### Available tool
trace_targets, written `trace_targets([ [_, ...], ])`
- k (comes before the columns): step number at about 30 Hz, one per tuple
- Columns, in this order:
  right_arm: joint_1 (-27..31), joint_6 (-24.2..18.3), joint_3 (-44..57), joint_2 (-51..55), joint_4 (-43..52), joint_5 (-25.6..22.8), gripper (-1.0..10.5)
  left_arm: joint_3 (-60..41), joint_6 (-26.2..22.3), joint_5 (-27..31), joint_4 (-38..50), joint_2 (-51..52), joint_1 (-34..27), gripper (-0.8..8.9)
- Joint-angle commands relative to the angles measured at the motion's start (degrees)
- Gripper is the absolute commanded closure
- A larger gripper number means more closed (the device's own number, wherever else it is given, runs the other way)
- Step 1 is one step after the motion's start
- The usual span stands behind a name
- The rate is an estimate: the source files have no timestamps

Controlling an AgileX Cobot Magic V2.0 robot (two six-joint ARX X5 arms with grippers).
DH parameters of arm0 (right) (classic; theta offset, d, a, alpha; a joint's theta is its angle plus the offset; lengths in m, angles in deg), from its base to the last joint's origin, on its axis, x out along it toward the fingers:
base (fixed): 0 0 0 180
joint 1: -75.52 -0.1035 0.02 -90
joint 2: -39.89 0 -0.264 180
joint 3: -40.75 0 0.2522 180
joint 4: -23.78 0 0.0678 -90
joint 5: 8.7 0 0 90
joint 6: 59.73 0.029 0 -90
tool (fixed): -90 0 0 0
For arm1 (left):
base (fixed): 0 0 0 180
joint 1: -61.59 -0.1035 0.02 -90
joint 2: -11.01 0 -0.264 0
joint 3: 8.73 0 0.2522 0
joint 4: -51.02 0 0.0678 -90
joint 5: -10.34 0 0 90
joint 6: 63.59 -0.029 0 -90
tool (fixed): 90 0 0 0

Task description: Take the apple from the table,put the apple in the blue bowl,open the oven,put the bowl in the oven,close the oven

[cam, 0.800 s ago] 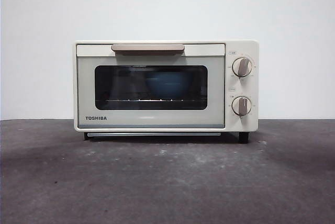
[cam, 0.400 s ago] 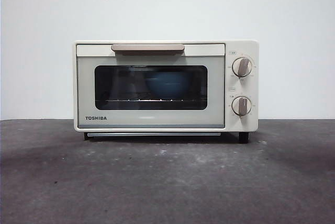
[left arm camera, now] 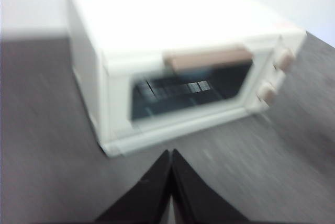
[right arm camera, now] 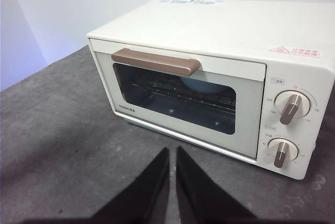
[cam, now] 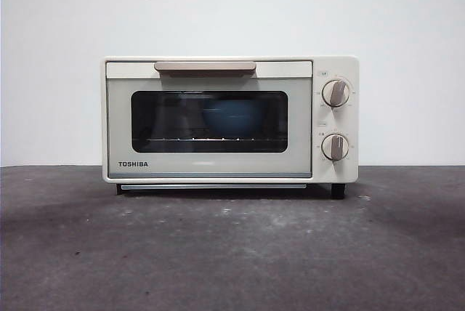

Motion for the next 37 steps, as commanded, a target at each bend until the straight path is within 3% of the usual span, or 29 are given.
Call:
trace_targets([
  [1,-0.61,-0.66,-0.22,-0.28,0.61,-0.11,9.4,-2.1,-5.86,0.31,4.35,2.75,-3.02,8.06],
  [11,-0.61,-0.66,-0.22,-0.28,0.61,-0.11,9.4,-19.71,-5.62,1.81,16.94,16.63,-11.3,8.06],
  [18,-0.61,-0.66,-0.22,-0.28,0.63,-0.11,9.4,-29.24,-2.27,1.84,16.61,24.04,-11.34,8.06],
  [24,-0.61,-0.66,-0.22,-0.28,0.61,-0.11,9.4,-33.75,-2.19,1.84,13.42,28.39,-11.34,8.06],
  [37,-0.61,-0.63,-0.22,-0.28,0.63,-0.11,9.4,-37.33,-0.04,1.84,7.87,32.17,-11.37,8.06],
])
